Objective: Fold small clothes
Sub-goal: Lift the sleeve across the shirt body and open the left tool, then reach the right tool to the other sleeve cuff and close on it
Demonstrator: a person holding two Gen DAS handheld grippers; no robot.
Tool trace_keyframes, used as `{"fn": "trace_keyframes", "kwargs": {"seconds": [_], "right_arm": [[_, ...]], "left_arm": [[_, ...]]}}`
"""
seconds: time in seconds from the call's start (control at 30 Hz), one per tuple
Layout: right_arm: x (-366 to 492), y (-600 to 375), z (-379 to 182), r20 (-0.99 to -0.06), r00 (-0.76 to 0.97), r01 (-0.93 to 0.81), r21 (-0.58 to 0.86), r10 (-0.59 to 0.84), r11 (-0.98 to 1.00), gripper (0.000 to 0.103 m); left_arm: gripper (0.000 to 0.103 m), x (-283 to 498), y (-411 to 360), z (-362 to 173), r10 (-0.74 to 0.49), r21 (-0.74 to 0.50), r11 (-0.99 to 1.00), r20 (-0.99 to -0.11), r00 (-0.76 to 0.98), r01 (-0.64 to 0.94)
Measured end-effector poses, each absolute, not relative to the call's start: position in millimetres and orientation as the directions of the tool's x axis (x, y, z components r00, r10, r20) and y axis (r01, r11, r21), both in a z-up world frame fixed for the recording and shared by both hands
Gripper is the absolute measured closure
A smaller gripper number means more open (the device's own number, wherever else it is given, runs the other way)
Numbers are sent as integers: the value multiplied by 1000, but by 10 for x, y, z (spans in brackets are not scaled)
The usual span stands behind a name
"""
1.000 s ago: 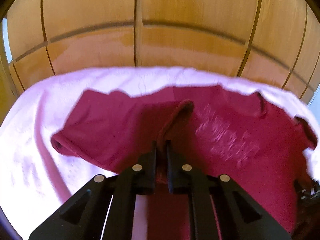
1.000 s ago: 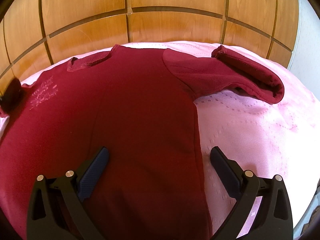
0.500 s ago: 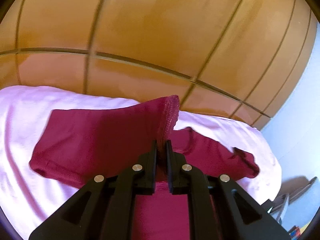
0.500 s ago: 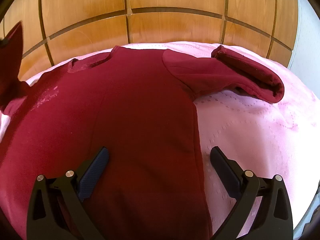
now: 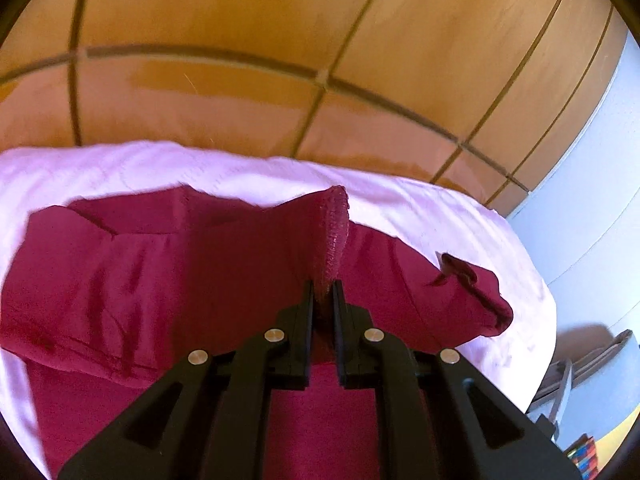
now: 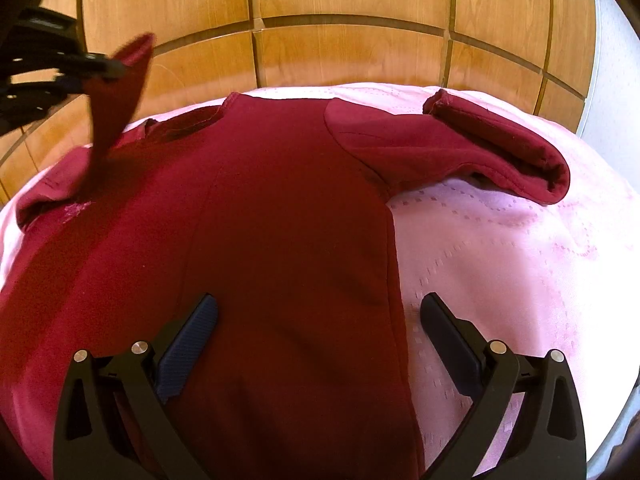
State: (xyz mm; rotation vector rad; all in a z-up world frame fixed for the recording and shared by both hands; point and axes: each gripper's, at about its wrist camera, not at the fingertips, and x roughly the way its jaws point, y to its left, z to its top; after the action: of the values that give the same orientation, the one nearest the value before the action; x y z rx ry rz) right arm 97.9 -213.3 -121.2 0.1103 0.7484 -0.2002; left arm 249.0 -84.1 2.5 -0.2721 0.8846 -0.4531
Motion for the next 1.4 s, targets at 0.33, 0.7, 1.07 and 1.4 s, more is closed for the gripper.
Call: {"fn": "trace_keyframes", "kwargs": {"seconds": [0.33, 0.7, 1.07, 1.4], "right_arm": [[978, -2140, -1220, -683, 718, 217, 39, -132, 975, 3], [987, -2132, -1226, -685, 716, 220, 33, -138, 975, 3], [995, -2192, -1192, -727, 680, 202, 61, -96, 977, 3], [1102, -2755, -648, -566, 750, 357, -89, -343, 930, 9]], "left_arm": [[12, 2273, -970, -210, -465, -302, 883, -666, 584, 359], [11, 2217, 616, -485, -5, -57, 997, -709, 705, -51], [3, 2147, 1088, -859, 97, -53, 976, -757, 646, -209], [2, 2139, 1007, -919, 127, -12, 978, -755, 643, -208]]}}
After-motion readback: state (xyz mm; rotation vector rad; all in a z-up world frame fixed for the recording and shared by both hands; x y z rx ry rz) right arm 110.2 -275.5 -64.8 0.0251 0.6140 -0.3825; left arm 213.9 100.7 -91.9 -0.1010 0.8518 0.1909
